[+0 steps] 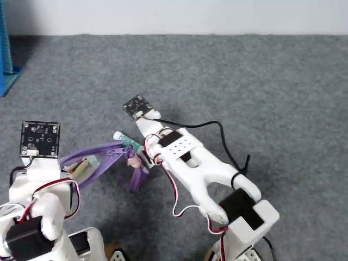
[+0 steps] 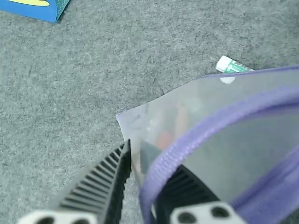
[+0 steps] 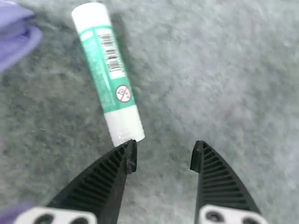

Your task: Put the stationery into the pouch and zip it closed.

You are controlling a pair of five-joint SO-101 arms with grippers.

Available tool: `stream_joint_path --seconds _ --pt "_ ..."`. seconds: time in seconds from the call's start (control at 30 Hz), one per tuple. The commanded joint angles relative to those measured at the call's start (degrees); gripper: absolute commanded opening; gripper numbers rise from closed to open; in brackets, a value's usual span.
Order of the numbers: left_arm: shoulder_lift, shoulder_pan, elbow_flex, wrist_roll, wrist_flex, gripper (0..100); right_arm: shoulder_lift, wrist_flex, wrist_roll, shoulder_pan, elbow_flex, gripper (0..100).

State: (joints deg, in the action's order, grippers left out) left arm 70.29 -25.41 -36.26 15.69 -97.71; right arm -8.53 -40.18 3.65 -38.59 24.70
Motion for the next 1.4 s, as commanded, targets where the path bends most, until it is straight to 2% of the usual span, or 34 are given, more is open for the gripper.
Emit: stream_joint_path --seconds 0.0,0.5,0.83,1.0,1.07,1.17,1.23,1.37 --pt "0.18 -0.35 0.48 -0.18 1.76 1 -0.13 0.92 0.44 -1.71 -4.13 18.7" --pt "0.18 -0.26 0.48 -0.18 1.85 1 2.59 -6.02 0.44 -4.62 -5.98 18.7" --pt "0.18 -0.26 0.31 -0.18 1.85 1 -4.00 8.92 0.44 -5.76 -5.98 18.7" --pt "0.18 -0.26 0.22 -0.18 1.85 1 -9.01 11.56 0.44 -5.67 -6.51 18.4" --pt "0.18 -0.26 0.22 -0.18 1.85 1 -11.03 10.51 0.44 -5.49 -8.00 13.6" --pt "0.18 -0.26 0.22 -0.18 1.76 1 -12.00 6.99 0.44 -5.05 -10.37 0.0" --pt "0.18 -0.26 0.22 -0.18 1.67 1 -11.91 4.00 0.44 -4.35 -10.81 3.8" --pt "0.18 -0.26 0.22 -0.18 1.49 1 -10.42 -2.07 0.53 -2.86 -10.55 0.9"
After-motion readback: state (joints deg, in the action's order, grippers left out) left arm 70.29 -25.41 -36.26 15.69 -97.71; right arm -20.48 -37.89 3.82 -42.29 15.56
